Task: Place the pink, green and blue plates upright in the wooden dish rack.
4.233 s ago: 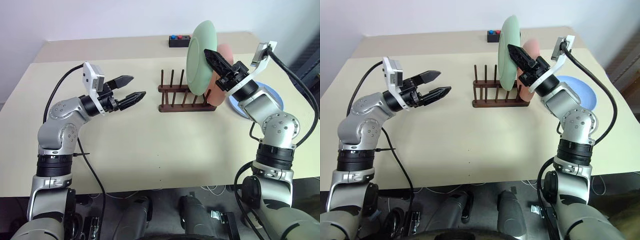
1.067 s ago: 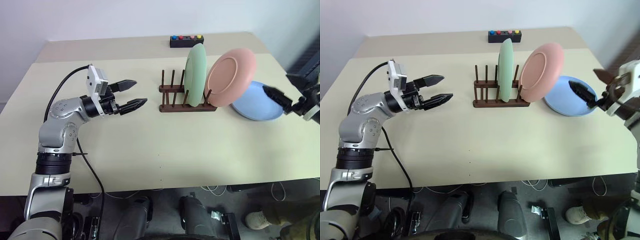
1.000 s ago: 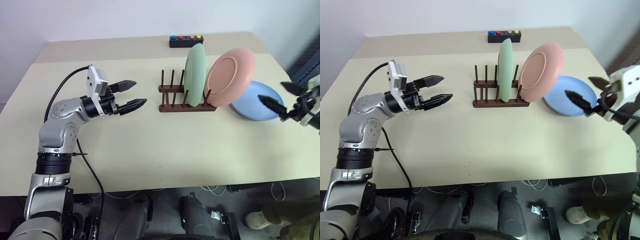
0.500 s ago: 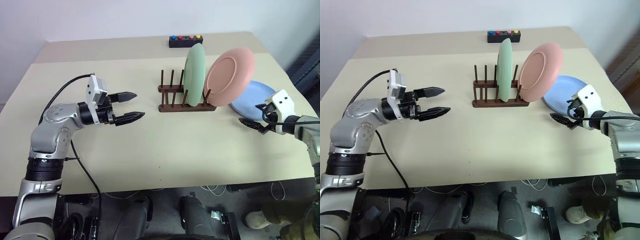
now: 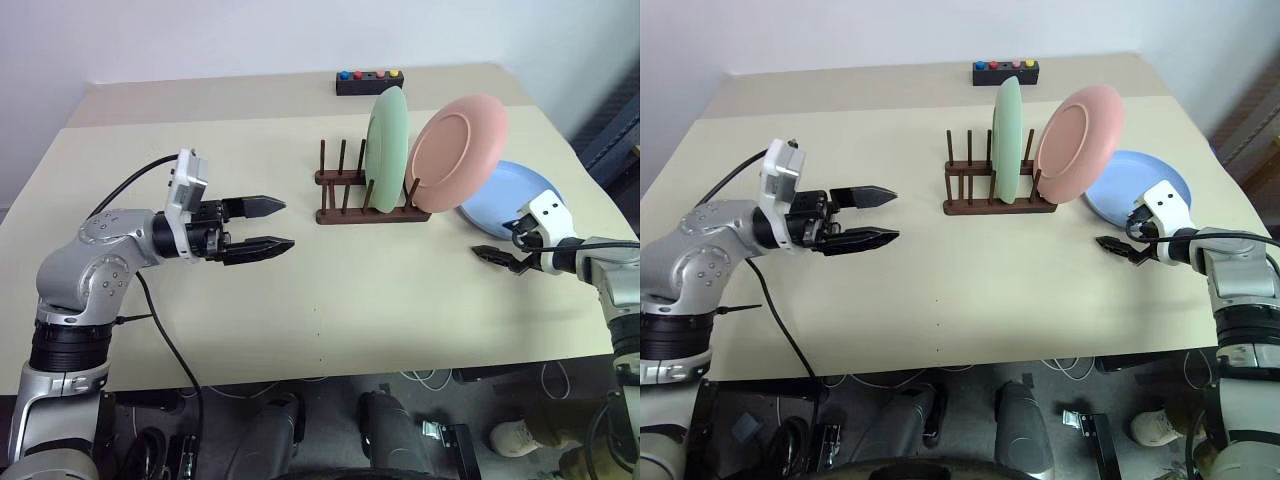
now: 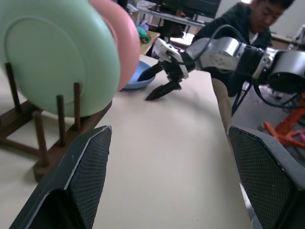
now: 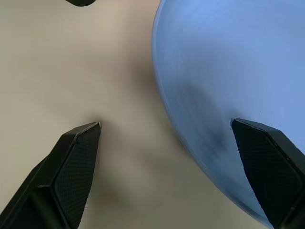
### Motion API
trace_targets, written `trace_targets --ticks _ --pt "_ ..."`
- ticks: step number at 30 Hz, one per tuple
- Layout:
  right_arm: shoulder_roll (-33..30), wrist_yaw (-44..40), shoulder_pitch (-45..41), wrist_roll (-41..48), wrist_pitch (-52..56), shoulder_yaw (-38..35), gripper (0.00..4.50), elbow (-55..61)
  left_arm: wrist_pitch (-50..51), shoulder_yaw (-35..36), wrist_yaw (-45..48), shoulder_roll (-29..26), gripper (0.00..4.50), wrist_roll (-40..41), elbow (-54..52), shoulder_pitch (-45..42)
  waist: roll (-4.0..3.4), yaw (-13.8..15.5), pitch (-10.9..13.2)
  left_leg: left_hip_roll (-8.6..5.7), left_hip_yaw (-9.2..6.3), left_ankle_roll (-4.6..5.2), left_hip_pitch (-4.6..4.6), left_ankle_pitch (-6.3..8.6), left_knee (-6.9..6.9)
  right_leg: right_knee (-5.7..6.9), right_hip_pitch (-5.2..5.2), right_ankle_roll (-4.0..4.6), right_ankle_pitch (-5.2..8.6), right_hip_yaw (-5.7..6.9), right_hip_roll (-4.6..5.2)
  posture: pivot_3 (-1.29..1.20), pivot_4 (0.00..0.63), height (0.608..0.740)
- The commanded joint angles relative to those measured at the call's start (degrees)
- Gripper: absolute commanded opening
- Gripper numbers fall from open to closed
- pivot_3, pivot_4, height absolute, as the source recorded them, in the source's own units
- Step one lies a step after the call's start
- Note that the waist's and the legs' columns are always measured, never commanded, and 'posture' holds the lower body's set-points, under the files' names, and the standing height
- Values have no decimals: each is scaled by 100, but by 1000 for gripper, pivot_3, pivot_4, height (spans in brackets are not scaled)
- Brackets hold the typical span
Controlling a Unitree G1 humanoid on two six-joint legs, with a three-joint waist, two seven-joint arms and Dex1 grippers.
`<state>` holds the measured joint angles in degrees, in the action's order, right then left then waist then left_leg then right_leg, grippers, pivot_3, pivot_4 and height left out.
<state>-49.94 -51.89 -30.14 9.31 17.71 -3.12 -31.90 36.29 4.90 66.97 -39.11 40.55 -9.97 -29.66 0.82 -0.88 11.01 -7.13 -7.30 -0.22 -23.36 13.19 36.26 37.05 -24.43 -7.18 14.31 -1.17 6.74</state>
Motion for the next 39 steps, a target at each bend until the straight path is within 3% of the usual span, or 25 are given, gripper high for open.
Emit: trace_targets --ticks 1,8,13,23,29,39 --pt "12 83 -129 -64 -92 -110 3606 -98 -311 -142 -103 83 4015 -164 -363 -28 0 6 0 0 0 -13 0 -7 0 0 0 0 0 0 0 0 150 740" --pt "30 265 -231 -295 -355 -61 134 -321 -463 -260 -188 157 4015 -282 -368 -83 0 8 0 -1 1 -21 0 -13 0 0 1 0 0 0 1 0 150 740" --pt "-154 474 -386 -450 -518 -156 50 -453 -534 -274 -226 155 4015 -336 -295 -72 5 25 -3 -1 1 -22 0 -13 0 -1 2 0 0 0 0 0 150 740" --pt "-182 1652 -1437 -228 -800 -951 50 -1056 -704 -300 -283 272 4015 -430 -167 -90 3 -6 -2 0 3 -24 0 -15 -2 -1 1 0 0 -2 0 0 150 740" --pt "150 1695 -2508 1189 -349 -2092 50 -366 -807 -248 -329 333 4015 -475 -65 -166 -6 -20 2 1 9 -24 0 -15 -4 2 -2 0 0 -8 -2 0 150 740" --pt "1028 1766 -3354 3284 1176 -2376 50 2025 -1526 -5 -851 611 4015 -773 325 -284 -6 -11 2 2 5 -15 -1 -9 -2 1 -3 0 0 -8 0 0 150 740"
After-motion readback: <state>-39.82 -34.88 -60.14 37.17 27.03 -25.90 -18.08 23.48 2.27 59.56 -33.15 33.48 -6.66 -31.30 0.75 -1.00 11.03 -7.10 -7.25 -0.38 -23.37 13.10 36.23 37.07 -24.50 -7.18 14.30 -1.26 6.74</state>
